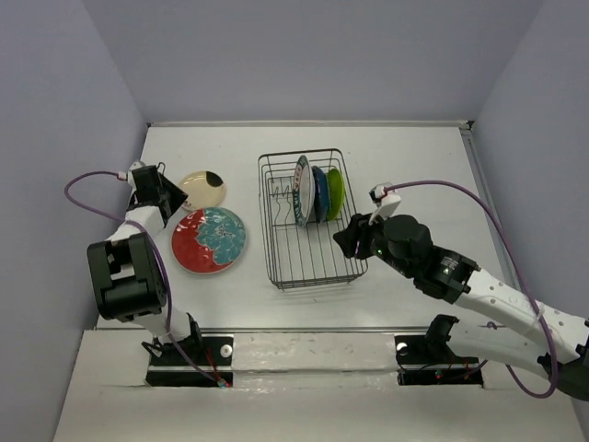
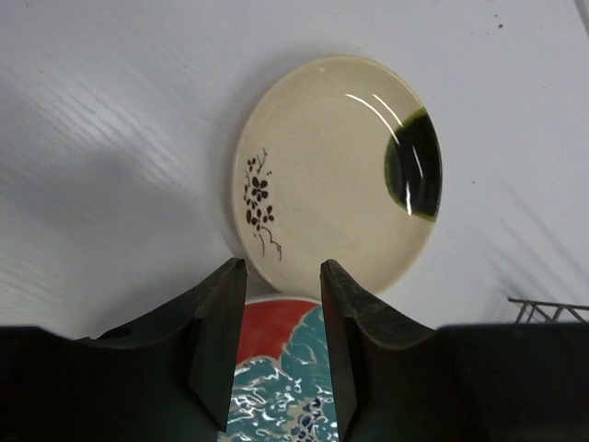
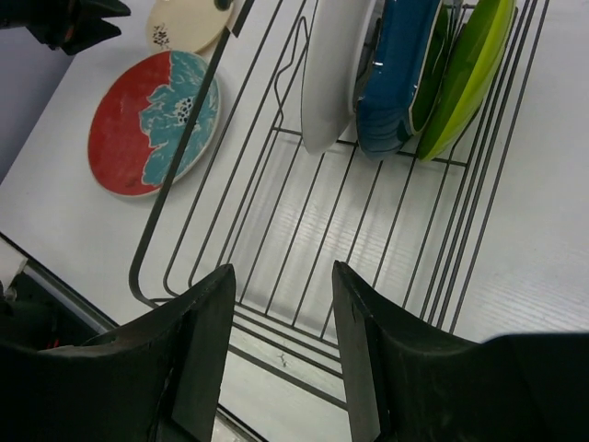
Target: Load the plates into the dish rack
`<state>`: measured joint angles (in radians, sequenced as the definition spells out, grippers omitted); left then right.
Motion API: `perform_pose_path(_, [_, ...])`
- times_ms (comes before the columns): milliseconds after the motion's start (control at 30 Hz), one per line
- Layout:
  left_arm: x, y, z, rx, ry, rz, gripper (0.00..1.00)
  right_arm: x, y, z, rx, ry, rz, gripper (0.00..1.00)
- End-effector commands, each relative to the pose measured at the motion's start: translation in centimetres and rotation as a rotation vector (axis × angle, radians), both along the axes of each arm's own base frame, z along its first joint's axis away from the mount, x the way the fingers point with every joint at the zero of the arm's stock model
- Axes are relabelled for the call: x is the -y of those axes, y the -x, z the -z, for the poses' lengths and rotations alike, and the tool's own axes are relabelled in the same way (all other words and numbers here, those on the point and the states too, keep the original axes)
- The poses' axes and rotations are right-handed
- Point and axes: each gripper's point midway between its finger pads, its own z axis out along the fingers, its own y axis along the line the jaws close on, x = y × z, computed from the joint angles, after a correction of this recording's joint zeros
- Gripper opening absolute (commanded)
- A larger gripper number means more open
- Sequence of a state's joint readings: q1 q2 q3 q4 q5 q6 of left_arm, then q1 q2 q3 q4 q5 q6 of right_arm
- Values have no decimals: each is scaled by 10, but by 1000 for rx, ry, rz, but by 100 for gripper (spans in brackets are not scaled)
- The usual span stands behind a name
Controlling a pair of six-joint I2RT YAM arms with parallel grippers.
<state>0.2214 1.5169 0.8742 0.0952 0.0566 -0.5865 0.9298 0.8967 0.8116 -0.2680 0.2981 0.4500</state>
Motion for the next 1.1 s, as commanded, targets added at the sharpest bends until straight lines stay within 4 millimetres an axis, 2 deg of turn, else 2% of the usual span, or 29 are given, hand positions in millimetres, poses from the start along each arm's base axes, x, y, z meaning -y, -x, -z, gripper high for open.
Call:
perform_pose_path(0, [-25, -20, -7, 33, -47, -20, 46, -5, 0, -27, 55, -103, -11, 52])
perform_pose_path(67, [-33, -22, 1, 19, -47, -28, 45, -6, 0, -30, 57, -106, -16, 52])
perform_pose_path(167, [-24, -34, 20, 6, 8, 43, 45, -9, -2, -30, 53, -105, -18, 52])
perform_pose_path(267, [-18, -44, 24, 11, 35, 84, 43, -13, -3, -30, 51, -100, -27, 52])
perform_pose_path(300, [-18, -44, 33, -8, 39, 84, 42, -14, -3, -32, 50, -103, -29, 52])
perform_pose_path(467, [-21, -55, 42, -5, 43, 86, 36, -20, -6, -31, 42, -95, -40, 52])
perform_pose_path(533, [-21, -61, 42, 13, 57, 85, 31, -24, -7, -32, 39, -92, -49, 52])
perform_pose_path(567, [-21, -63, 42, 18, 59, 82, 21, -26, -7, -33, 39, -92, -54, 52])
perform_pose_path(633, [-23, -67, 38, 43, 61, 74, 9, -29, -7, -35, 39, -93, -67, 52])
perform_pose_path(667, [-26, -70, 30, 70, 54, 69, 6, -32, -6, -37, 36, -96, -80, 52])
perform_pose_path(700, [-27, -68, 27, 76, 57, 61, 6, -34, -6, -38, 36, -98, -89, 53])
perform_pose_path(767, [-31, -71, 9, 141, 48, 44, 6, -38, -6, -44, 45, -104, -105, 55])
perform_pose_path(833, [-36, -74, -30, 250, 16, 23, 6, -41, -7, -46, 49, -103, -112, 58])
perform_pose_path(867, [-36, -72, -37, 277, 21, 11, 6, -43, -7, -48, 52, -106, -121, 59])
perform_pose_path(900, [-36, -72, -71, 374, 3, 4, 6, -46, -8, -50, 54, -107, -130, 62])
perform_pose_path(967, [-32, -66, -93, 454, 26, -13, 6, -52, -6, -58, 67, -120, -163, 65])
perform_pose_path(1000, [-28, -63, -120, 528, 25, -2, 6, -56, -6, -64, 74, -128, -176, 69])
perform_pose_path(1067, [-21, -57, -137, 580, 52, 10, 6, -64, -5, -72, 89, -140, -210, 74])
